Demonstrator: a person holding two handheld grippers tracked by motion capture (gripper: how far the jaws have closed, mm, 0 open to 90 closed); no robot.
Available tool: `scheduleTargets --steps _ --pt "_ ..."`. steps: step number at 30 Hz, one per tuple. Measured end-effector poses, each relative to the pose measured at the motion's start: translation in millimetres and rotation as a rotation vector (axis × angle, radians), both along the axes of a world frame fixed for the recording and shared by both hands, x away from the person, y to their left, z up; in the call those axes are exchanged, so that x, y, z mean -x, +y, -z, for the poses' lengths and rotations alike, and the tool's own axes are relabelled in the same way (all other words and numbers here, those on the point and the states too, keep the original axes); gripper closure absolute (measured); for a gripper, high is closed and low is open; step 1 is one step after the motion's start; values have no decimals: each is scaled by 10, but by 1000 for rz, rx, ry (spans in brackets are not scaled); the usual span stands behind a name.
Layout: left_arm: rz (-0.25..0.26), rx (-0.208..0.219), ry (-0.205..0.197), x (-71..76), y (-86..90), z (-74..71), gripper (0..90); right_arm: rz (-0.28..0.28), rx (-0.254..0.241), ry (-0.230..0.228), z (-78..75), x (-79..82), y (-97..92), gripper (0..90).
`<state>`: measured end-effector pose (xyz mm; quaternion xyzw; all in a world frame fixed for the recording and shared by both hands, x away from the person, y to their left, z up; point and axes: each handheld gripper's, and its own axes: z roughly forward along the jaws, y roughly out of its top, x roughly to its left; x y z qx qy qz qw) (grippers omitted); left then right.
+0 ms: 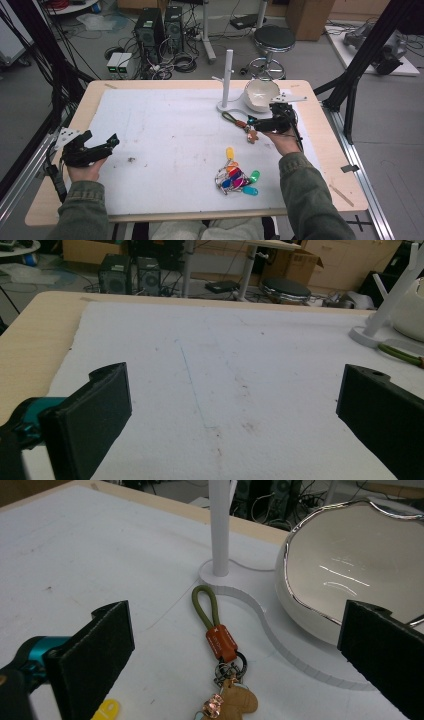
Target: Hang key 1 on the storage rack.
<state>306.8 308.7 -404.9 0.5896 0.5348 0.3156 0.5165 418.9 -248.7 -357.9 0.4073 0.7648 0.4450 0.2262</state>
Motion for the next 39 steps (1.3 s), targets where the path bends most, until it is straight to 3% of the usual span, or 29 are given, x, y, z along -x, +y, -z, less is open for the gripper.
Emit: scheduleTargets --steps 16,39 --pt "1 -2 -5 -3 -7 5 17 -56 47 53 25 -264 182 6" --pt "6 -6 -7 -5 -4 8 17 -104 117 162 255 -548 417 10"
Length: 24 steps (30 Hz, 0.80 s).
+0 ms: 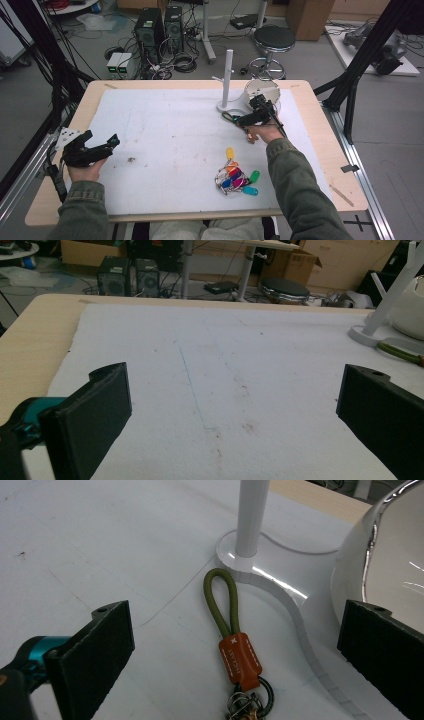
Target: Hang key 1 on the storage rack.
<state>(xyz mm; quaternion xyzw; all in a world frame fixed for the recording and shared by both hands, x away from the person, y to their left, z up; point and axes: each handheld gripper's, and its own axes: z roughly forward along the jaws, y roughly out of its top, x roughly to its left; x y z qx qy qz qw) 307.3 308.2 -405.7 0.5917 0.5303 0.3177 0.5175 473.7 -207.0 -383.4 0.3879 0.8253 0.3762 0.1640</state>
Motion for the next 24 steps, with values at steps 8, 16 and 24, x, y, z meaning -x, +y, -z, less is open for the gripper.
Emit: scheduleTargets --steps 8,16,24 --pt "4 -2 3 -2 -2 2 17 -20 19 35 62 -87 97 11" --pt "8 -5 3 -5 -4 6 17 -34 29 105 161 -183 134 45" --pt "13 -7 4 -5 -14 6 17 -18 51 177 277 -244 130 54"
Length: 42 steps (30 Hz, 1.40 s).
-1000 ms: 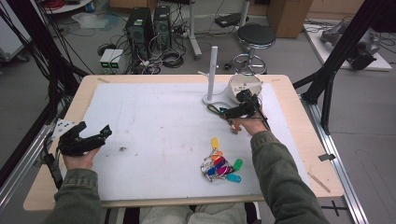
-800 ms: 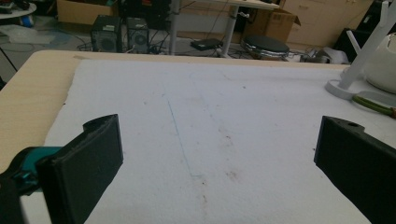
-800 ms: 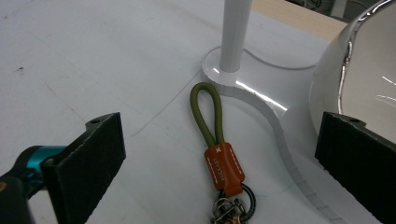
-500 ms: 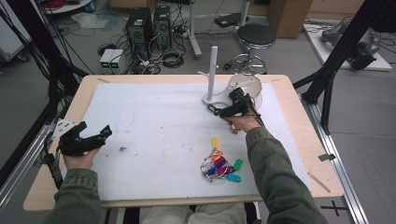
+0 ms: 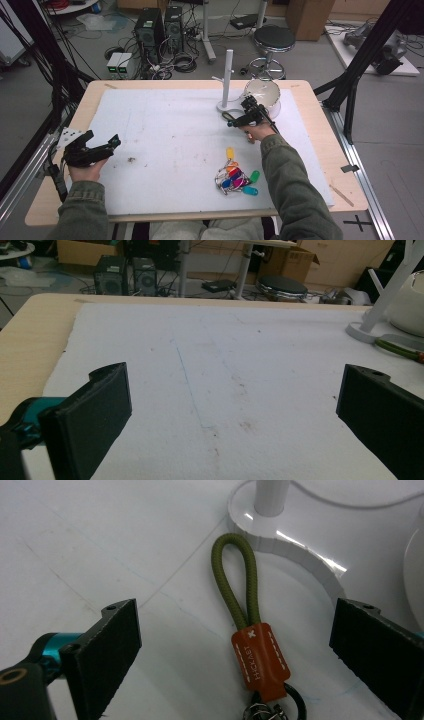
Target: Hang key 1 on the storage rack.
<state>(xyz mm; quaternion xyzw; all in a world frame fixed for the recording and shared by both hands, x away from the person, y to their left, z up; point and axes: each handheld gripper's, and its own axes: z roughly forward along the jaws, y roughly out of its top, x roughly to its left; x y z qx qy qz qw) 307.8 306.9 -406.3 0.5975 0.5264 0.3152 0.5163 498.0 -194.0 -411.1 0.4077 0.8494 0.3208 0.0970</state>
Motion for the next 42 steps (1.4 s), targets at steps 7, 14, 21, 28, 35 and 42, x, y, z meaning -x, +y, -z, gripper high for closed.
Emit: scheduleTargets --steps 7,14,21,28,35,42 --pt "0 -1 -1 -2 -5 2 17 -14 5 25 44 -27 -20 181" --pt "2 -1 0 0 -5 4 17 -8 36 49 96 -54 -36 241" --pt "6 -2 2 -5 7 8 17 15 35 66 105 -73 -78 446" --pt "18 -9 7 -8 -21 13 17 23 49 94 111 -71 -94 691" --pt "17 -9 7 -6 -17 11 17 40 50 94 75 -38 -75 782" --pt "16 -10 9 -8 -15 13 17 47 21 111 76 -50 -109 789"
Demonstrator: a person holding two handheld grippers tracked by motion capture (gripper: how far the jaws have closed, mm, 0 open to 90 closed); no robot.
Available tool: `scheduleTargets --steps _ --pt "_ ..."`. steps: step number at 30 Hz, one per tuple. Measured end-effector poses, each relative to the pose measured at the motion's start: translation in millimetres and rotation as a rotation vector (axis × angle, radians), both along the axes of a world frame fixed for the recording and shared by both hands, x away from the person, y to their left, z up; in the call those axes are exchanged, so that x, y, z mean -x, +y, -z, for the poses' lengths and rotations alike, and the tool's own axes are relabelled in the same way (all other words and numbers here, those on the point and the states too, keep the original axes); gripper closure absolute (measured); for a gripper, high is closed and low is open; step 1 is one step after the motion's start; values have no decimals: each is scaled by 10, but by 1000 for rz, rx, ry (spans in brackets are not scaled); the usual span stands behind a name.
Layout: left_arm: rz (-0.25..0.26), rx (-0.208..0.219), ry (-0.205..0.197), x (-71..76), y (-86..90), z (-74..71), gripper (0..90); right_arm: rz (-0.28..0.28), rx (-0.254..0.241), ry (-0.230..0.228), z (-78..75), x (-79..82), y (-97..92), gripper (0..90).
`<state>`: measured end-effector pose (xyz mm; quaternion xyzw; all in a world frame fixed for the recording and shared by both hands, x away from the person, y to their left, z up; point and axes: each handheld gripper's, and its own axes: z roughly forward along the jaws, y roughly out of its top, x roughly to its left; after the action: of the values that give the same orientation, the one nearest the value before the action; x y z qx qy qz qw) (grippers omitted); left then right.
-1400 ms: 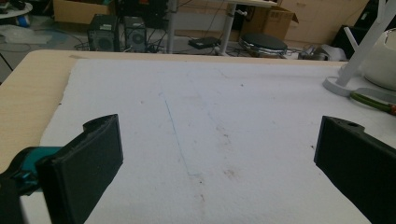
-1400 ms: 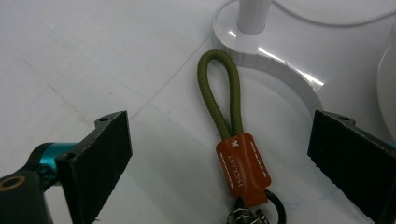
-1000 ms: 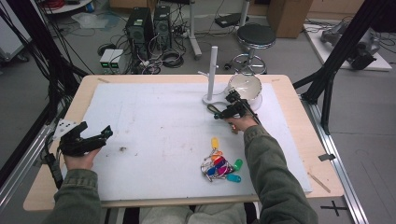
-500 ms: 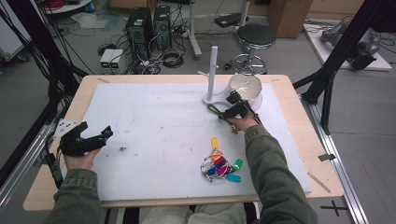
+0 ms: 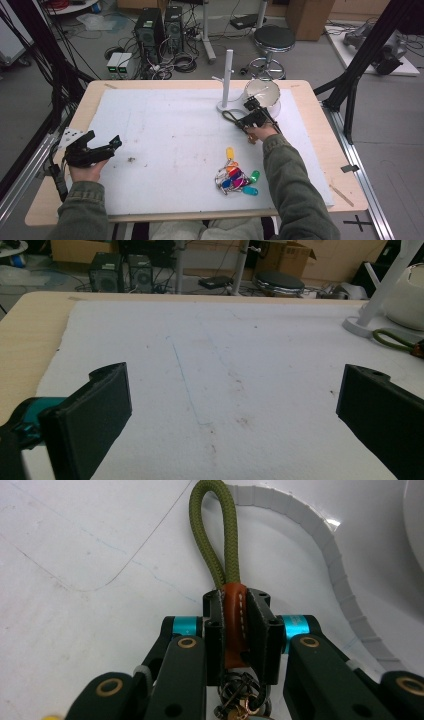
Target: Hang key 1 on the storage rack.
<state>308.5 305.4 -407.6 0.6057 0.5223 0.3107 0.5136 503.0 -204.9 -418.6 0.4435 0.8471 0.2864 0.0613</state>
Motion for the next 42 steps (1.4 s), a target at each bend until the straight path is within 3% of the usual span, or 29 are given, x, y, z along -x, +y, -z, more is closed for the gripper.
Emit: scheduleTargets --steps 2,3,10,16,30,42 --pt "-1 0 0 1 1 0 17 -2 -4 -1 -1 -2 -5 788" --pt "-1 1 0 2 0 -1 17 -6 -10 -22 -9 -7 -20 789" --pt "2 2 2 2 -4 0 17 1 -55 -11 -103 36 -63 789" --pt "4 2 -2 7 -3 -3 17 -15 -85 -34 -233 106 -89 789" --pt "-2 6 -1 8 5 -4 17 -18 -108 -83 -455 226 -193 788" --pt "2 10 0 7 3 -4 17 -14 -141 -94 -653 310 -259 787"
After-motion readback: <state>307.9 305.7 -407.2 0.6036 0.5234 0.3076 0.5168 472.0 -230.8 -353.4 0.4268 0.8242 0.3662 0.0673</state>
